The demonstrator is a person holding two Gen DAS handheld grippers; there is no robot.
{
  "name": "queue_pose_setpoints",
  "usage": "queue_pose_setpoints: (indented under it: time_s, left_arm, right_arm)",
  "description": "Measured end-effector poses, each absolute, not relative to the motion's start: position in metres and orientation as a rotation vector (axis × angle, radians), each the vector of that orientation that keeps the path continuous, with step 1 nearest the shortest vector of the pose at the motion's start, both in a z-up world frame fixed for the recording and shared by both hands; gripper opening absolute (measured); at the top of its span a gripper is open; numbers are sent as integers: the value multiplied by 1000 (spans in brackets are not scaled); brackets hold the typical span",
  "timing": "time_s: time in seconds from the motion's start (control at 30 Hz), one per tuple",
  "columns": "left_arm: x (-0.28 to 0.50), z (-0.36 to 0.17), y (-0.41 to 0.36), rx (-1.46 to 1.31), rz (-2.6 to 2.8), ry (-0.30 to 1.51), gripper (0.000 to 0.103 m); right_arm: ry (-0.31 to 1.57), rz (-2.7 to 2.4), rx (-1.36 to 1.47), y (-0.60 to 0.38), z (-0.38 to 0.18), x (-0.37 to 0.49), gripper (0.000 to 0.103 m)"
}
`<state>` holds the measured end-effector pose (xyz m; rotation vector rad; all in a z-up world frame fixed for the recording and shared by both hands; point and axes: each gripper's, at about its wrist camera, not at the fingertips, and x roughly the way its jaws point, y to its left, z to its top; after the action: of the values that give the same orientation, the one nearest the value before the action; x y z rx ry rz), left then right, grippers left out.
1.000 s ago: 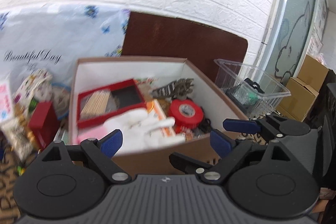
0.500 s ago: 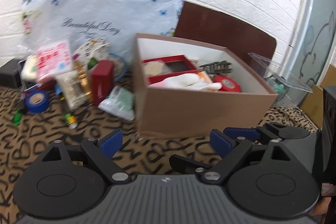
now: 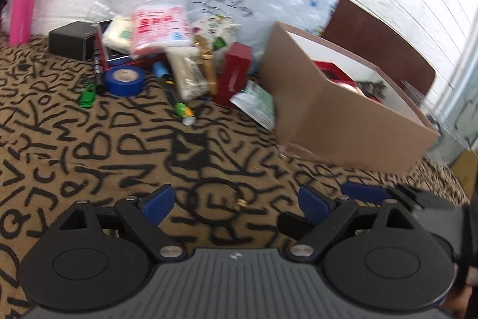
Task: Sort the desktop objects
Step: 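Move the left tool back to the table toward the markers, then grasp the blue-capped marker with the left tool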
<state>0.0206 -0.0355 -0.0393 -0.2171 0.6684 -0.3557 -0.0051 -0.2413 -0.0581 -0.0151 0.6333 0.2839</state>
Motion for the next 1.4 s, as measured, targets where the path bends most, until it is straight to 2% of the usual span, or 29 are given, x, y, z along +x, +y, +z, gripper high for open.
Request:
queue_pose_setpoints:
  time_s: [0.2,0.43,0.5,0.6,0.77,0.87,0.9,1.1,1.27,1.3,1.33,1.4]
  left_arm:
    - [38,-38,-16,-238,-339,659,90]
    - [62,-40,11,-268,-299,658,77]
    - [67,-41,18,-274,-292,662,76]
    - [79,-41,22,-279,-290,664,71]
    - [105,-43,11,-264,-339,660,64]
    - [124,-48,2,-272,-351,683,59]
    - [131,-50,-1,-276,-348,690,55]
    - [161,-58,-10,-292,-277,695,43]
    - [178,-56,-17,-278,-245,695,38]
    - [180,-56,-19,-268,-241,695,33]
    - [182,-56,-21,-255,-239,695,25]
    - [181,-57,-21,-242,-240,694,23]
  right_arm:
    - [598,315,-8,-232,-57,2,98]
    - [570,353,9,-215,-53,20,97]
    - [571,365,-9,-208,-54,24,95]
    - [581,391,-36,-198,-58,28,83]
    - [612,419,-92,-183,-67,29,56]
    - [625,418,-107,-181,-70,29,32]
    - [631,419,-109,-181,-71,28,32]
    - [647,434,-120,-183,-71,24,7]
    - [649,439,-119,-183,-72,21,5]
    - [648,438,-117,-183,-72,20,4]
    - [647,438,-114,-183,-71,20,4]
    - [647,438,-110,-184,-70,19,4]
